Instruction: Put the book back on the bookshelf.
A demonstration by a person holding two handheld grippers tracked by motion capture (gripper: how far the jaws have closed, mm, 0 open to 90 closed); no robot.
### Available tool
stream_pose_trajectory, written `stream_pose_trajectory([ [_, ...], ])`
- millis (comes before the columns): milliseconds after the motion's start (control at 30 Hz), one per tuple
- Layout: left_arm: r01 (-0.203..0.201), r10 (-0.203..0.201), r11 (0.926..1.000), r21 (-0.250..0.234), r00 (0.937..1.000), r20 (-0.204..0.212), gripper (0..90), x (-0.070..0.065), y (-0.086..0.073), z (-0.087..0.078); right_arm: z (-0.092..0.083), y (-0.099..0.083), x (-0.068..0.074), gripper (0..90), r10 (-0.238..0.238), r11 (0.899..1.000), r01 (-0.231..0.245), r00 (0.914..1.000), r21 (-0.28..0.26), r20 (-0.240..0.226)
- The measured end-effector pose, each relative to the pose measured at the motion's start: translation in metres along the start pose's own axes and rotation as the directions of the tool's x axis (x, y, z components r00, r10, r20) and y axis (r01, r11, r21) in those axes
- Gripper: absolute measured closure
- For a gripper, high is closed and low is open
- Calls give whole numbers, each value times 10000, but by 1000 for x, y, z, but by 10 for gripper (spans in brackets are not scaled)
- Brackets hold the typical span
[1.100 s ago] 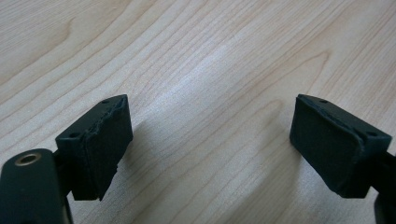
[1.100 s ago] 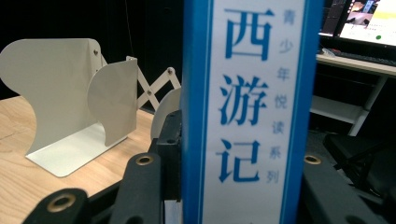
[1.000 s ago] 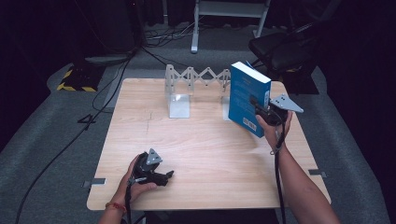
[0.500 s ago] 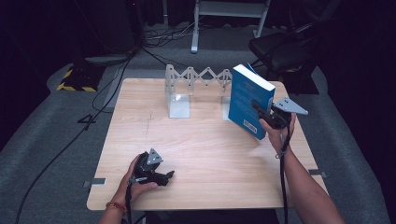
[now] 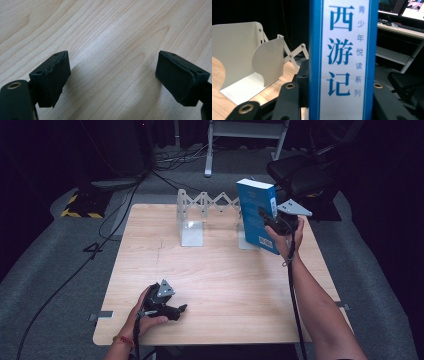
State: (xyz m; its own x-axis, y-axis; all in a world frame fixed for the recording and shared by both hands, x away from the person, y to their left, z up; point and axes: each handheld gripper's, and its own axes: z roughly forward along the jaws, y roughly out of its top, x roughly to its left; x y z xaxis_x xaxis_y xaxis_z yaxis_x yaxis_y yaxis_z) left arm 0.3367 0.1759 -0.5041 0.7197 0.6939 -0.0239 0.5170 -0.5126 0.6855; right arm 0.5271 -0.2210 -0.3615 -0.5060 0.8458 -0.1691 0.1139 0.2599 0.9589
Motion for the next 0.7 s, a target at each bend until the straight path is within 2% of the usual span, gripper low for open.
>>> stream_pose_trajectory([
  [67,-63,63,10000,-5,10000,38,133,0,0,0,4,4,2,622,71,10000,-72,9995,21,299],
  [167,-97,97,9999,-24,9999,102,133,-1,0,0,11,6,4,622,220,9993,-204,9983,-300,540],
  [300,-260,260,9997,5,9996,130,134,-1,-1,-1,19,4,11,622,264,9987,-221,9948,-452,986],
  [367,-225,225,9997,-6,9996,162,134,-2,-1,-1,20,1,12,622,290,9988,-249,9947,-427,989],
  [433,-273,273,9996,-11,9995,177,134,-2,-1,-1,21,-9,14,621,389,9982,-341,9942,-496,1000],
  [533,-284,284,9996,10,9994,210,134,-2,-1,-1,18,-22,14,621,907,9932,-832,9915,-810,930],
  [700,-254,254,9997,-2,9994,238,134,-2,-1,-1,10,-30,19,618,632,9942,-543,9933,-926,965],
])
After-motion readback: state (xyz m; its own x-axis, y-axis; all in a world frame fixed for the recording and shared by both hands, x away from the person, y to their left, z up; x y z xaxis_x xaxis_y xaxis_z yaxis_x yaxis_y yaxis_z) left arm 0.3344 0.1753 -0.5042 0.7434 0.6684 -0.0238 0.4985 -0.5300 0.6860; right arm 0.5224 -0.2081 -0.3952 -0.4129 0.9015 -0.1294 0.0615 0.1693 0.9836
